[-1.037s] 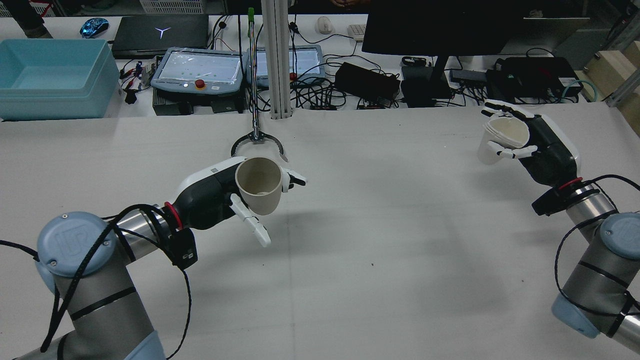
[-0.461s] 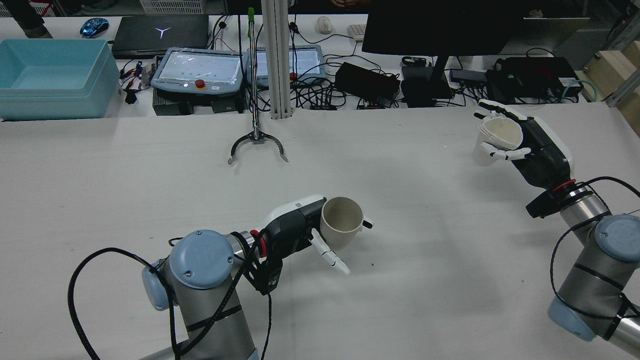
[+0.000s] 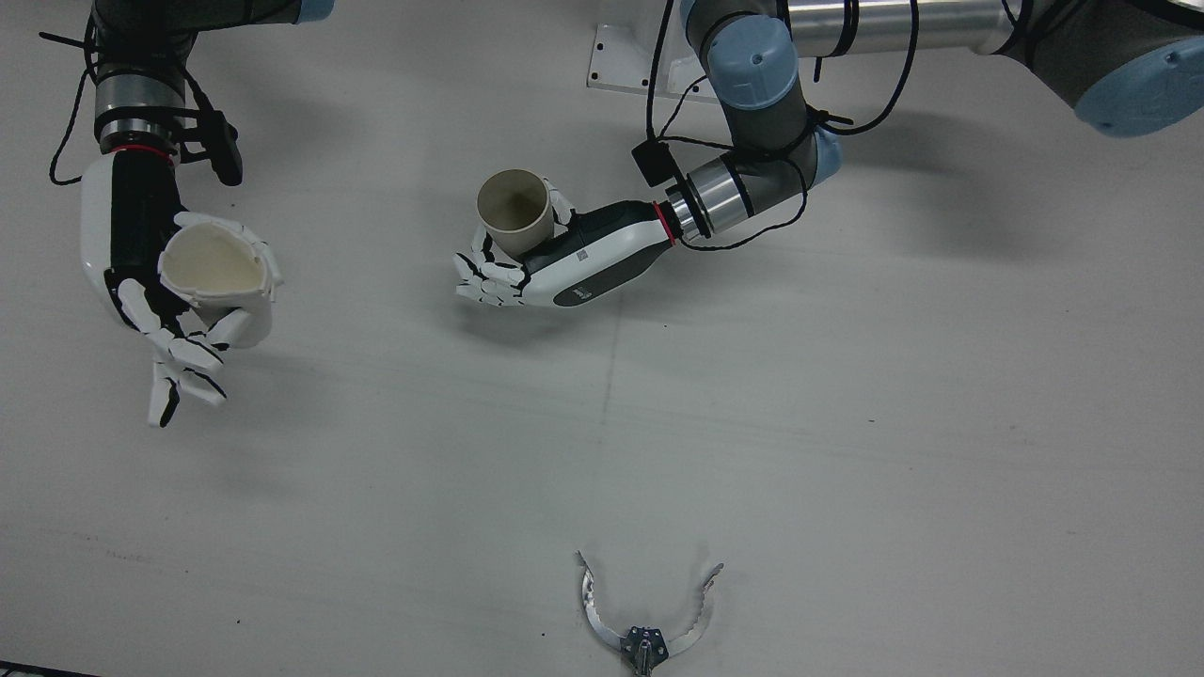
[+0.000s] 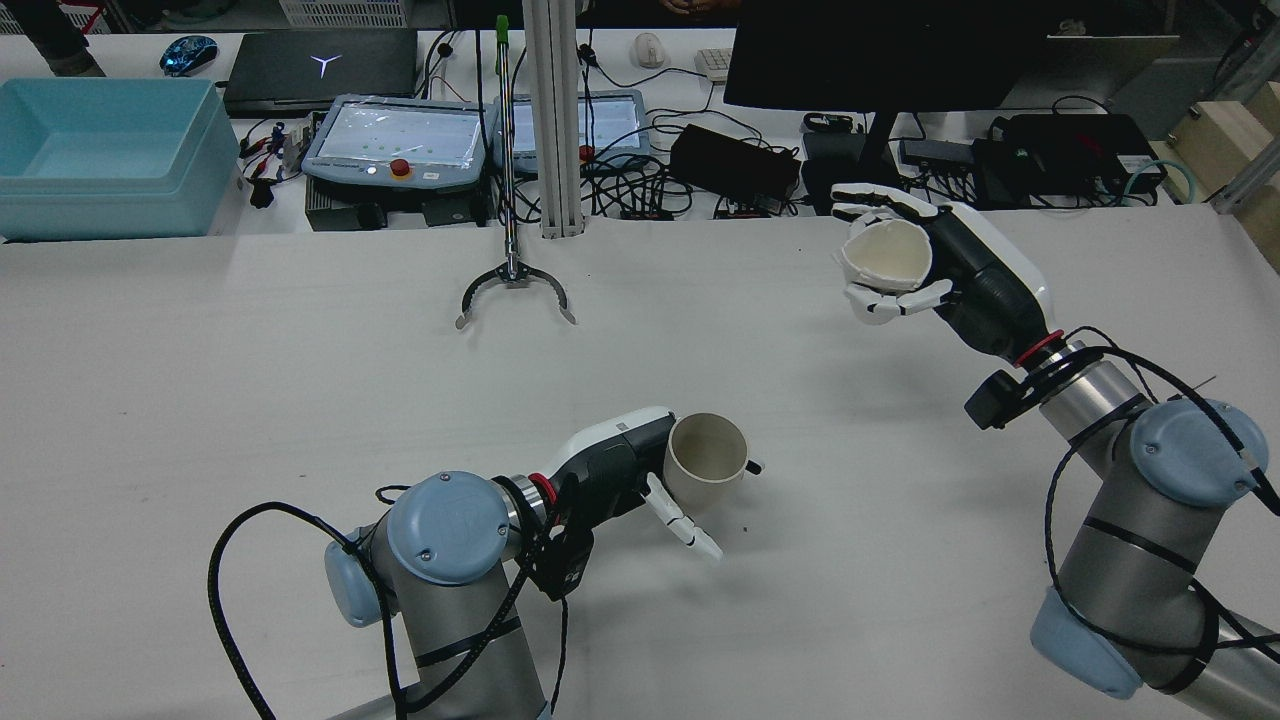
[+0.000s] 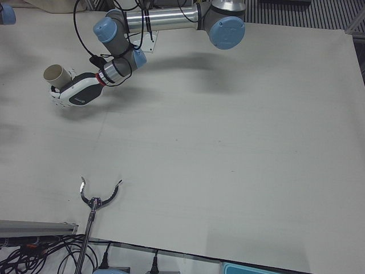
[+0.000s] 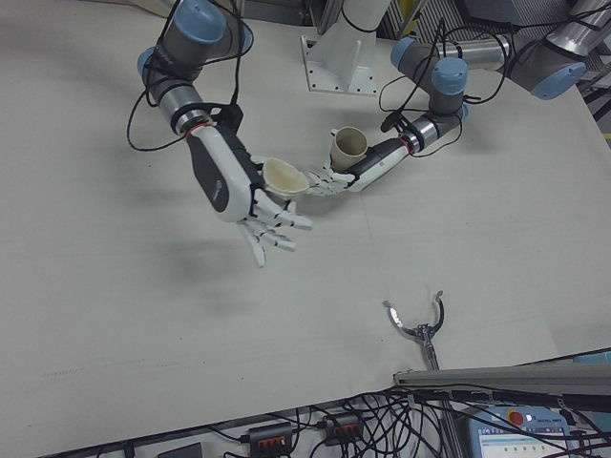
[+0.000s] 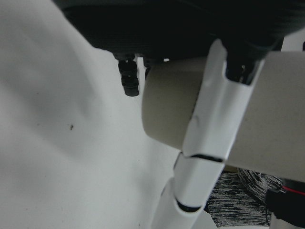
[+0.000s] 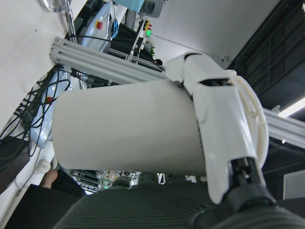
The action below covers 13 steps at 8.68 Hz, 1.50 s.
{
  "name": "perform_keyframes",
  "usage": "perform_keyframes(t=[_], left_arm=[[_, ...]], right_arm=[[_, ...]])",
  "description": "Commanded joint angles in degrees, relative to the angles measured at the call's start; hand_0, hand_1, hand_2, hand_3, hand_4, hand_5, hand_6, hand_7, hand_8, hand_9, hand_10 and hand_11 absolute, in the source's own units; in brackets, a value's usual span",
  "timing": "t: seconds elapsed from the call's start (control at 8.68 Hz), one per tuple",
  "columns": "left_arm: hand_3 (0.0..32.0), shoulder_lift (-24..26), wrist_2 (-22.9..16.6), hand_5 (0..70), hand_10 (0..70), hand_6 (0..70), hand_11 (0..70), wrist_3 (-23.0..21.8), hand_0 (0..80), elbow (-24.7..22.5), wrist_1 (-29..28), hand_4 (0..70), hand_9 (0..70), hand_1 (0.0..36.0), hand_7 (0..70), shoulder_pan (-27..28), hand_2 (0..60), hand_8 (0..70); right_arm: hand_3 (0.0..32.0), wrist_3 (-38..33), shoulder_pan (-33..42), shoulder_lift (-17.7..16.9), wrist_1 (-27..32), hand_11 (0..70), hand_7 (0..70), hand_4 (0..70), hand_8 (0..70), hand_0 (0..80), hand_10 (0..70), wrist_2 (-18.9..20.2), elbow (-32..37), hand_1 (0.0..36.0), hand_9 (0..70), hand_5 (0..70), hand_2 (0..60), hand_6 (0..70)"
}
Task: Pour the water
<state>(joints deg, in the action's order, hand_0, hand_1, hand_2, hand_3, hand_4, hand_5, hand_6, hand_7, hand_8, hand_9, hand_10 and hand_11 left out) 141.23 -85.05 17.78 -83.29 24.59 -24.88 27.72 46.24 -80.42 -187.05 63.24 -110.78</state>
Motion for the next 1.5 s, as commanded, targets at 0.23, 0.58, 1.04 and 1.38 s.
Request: perform_keyframes(t=[0.23,0.58,1.04,1.38], left_arm=[[0.0,-0.08,0.06,70.0,10.4,30.3,16.3,0.41,80.0,0.23,-1.30,70.0,14.2,27.5,25.0,0.28,8.6,17.8],[0.0,-0.26,-0.11,70.0,10.3,29.5,16.0,0.06,80.0,-0.12,-2.18,70.0,13.8,26.5,24.1,-1.92,8.2,17.3],[0.0,-0.35,-0.29,70.0,10.0,28.6,15.7,-0.20,80.0,-1.00,-2.18,70.0,13.3,26.5,23.4,-2.80,5.6,16.9],[0.0,-0.43,-0.29,70.0,10.0,28.4,15.6,-0.20,80.0,-0.91,-2.18,70.0,13.2,25.7,23.3,-2.89,4.7,16.8]], right_arm=[[0.0,38.26,-12.12,9.58,-13.82,0.0,56.1,25.1,16.3,80.0,0.0,1.01,-18.52,36.0,17.6,20.2,46.8,49.4],[0.0,55.21,-12.75,9.31,-26.31,0.0,54.8,34.4,15.9,80.0,0.0,0.83,-28.68,36.0,17.2,20.4,50.3,50.5],[0.0,58.15,-6.62,6.87,-32.14,0.0,39.1,38.4,10.6,80.0,0.0,0.48,-28.00,36.0,10.2,18.9,49.1,38.0],[0.0,57.89,-5.46,5.53,-32.15,0.0,35.5,32.9,13.5,80.0,0.0,0.31,-27.73,36.0,14.3,18.2,50.6,36.6]])
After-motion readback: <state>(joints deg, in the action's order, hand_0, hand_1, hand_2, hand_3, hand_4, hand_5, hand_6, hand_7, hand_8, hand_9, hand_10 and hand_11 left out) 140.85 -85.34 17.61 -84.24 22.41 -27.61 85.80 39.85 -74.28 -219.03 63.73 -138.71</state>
